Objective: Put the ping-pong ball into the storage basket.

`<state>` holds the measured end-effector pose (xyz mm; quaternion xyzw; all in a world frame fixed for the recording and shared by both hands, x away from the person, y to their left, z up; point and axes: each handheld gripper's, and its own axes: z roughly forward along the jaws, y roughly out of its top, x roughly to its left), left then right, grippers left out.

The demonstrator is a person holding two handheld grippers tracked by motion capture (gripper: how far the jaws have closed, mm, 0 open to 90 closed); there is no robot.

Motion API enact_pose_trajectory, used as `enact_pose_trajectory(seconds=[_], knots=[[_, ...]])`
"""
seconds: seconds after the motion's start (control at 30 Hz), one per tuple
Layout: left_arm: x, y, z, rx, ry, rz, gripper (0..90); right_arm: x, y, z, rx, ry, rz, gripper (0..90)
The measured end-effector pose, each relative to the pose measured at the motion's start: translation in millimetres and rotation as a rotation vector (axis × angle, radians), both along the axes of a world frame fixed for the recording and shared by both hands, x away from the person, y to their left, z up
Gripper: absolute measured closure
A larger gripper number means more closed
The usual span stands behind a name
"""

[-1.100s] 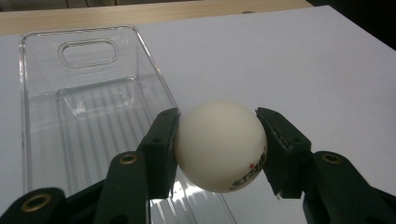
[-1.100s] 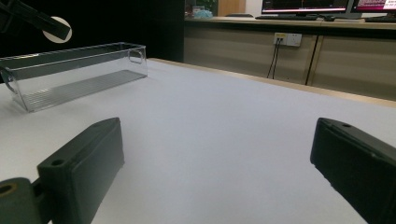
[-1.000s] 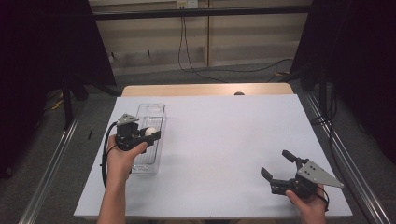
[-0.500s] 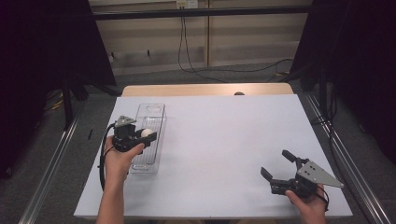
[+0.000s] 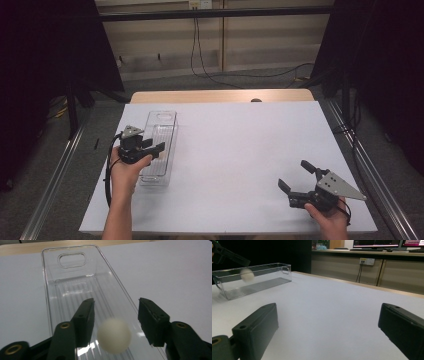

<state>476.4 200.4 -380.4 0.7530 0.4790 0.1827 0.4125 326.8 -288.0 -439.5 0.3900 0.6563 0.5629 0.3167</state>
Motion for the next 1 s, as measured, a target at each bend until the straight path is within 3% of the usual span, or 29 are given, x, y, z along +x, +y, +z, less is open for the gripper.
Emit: enact_pose_trajectory(seconds=[0.13,0.17,0.47,0.73,1.0], knots=[[-0.6,-0.5,0.2,-0.01,-0.001,-0.012,37.1,-0.4,0.0,0.2,0.003,-0.001,-0.003,2.1],[-1.3,-1.5,0.1,-0.029,0.0,-0.008,34.7,-0.4,-0.3,0.1,0.0,0.001,0.001,2.2],[-11.7,2.0,0.3,-0.062,-0.07,-0.009,22.0,-0.7,-1.1,0.8,0.001,-0.003,-0.002,2.1],[-26.8,6.7,-2.8,-0.123,-0.124,0.002,15.3,-0.9,-0.3,0.7,-0.002,-0.003,-0.005,2.2],[-39.8,12.2,-4.8,-0.097,-0.16,-0.016,12.9,-0.8,0.0,0.7,-0.001,-0.003,-0.003,2.2]])
